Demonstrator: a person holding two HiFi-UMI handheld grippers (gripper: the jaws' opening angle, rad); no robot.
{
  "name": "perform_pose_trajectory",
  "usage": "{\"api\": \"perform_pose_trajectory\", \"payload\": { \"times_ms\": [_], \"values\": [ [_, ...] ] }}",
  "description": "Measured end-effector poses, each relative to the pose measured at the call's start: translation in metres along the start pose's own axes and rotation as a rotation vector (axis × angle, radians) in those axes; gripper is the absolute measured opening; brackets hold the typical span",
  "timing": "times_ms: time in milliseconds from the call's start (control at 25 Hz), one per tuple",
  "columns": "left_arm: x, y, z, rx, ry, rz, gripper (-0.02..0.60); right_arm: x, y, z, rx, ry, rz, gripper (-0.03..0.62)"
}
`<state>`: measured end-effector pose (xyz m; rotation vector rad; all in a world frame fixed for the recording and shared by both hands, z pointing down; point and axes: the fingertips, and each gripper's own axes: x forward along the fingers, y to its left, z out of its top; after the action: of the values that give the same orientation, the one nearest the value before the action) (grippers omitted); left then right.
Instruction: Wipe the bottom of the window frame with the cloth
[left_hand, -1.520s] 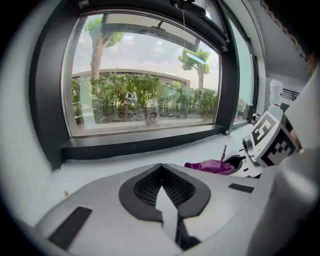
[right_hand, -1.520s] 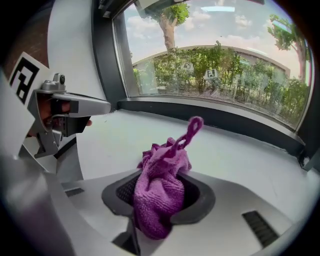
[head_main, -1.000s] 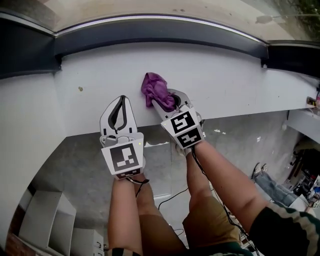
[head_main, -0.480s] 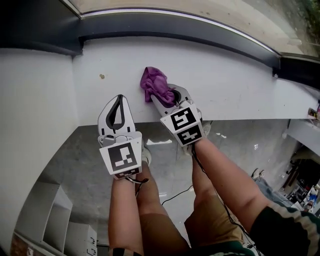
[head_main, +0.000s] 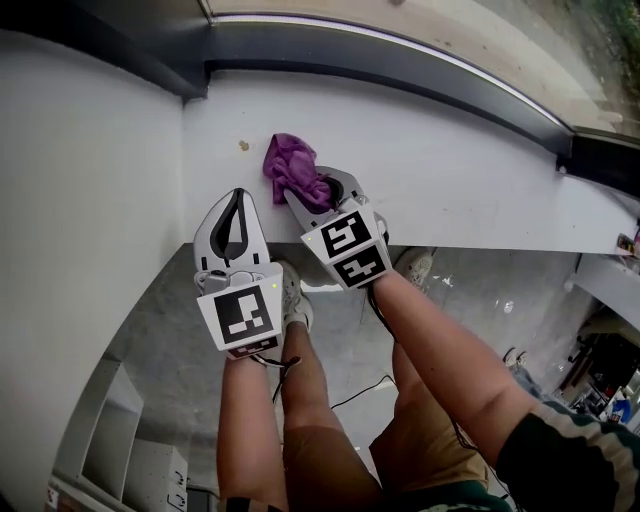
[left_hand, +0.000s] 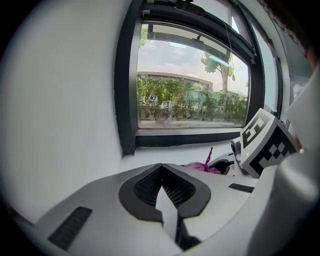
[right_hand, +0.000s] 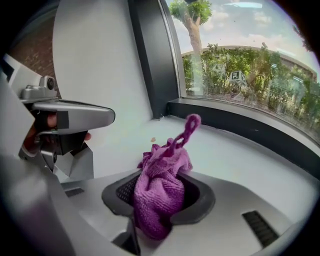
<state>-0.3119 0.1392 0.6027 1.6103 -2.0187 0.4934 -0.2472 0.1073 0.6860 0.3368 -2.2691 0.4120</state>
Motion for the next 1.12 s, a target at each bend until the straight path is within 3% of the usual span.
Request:
{"api": "perform_pose_trajectory", "payload": {
  "times_ms": [280, 1120],
  "values": [
    [-0.008, 0.027, -0.004, 0.011, 0.007, 0.024, 0.005, 0.027, 0.035, 0.023, -0.018, -0.016, 0.058, 0.153],
    [-0.026, 0.058, -0.018, -0.001, 0.033, 0.038, 0.005, 0.065, 0.081, 0.057, -0.099, -0.015, 0.096, 0.153]
  ]
}}
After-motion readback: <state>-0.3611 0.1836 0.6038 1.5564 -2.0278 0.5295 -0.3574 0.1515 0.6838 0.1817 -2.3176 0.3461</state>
